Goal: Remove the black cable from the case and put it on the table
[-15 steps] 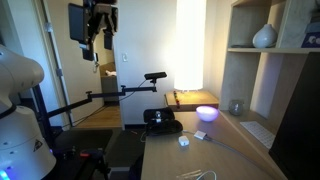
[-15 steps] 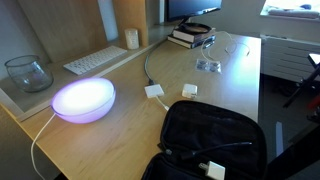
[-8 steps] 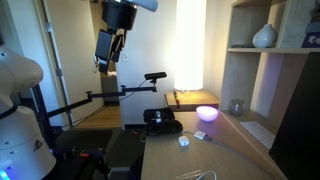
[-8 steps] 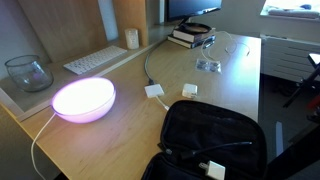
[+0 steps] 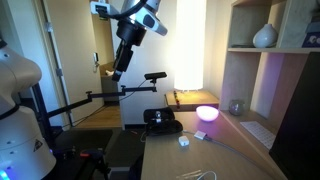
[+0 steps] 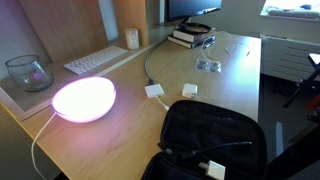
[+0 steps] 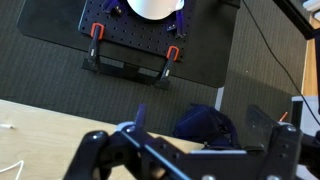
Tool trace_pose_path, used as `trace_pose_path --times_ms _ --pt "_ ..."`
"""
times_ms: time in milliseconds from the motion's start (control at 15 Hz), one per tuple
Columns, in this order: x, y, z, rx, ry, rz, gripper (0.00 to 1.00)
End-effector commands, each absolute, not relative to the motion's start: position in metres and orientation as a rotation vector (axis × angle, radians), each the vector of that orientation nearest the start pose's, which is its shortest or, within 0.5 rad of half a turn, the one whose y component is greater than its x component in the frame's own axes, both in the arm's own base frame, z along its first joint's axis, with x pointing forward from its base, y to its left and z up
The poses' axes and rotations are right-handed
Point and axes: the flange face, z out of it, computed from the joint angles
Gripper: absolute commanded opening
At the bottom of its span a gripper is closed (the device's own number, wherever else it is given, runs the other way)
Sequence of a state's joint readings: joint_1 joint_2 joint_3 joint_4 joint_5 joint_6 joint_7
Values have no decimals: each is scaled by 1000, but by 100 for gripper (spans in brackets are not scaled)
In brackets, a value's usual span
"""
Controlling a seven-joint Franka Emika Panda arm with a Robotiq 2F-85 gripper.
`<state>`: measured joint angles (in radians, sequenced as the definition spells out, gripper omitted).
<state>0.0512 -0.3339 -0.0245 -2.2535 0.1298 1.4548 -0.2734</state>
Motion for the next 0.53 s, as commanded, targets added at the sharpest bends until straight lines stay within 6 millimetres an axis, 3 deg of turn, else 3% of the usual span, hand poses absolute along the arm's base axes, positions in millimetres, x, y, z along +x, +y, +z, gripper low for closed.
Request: trace_pose_path --times_ms 0,467 --pt "404 48 470 -2837 -612 691 100" --pt "420 96 471 -2851 -871 687 100"
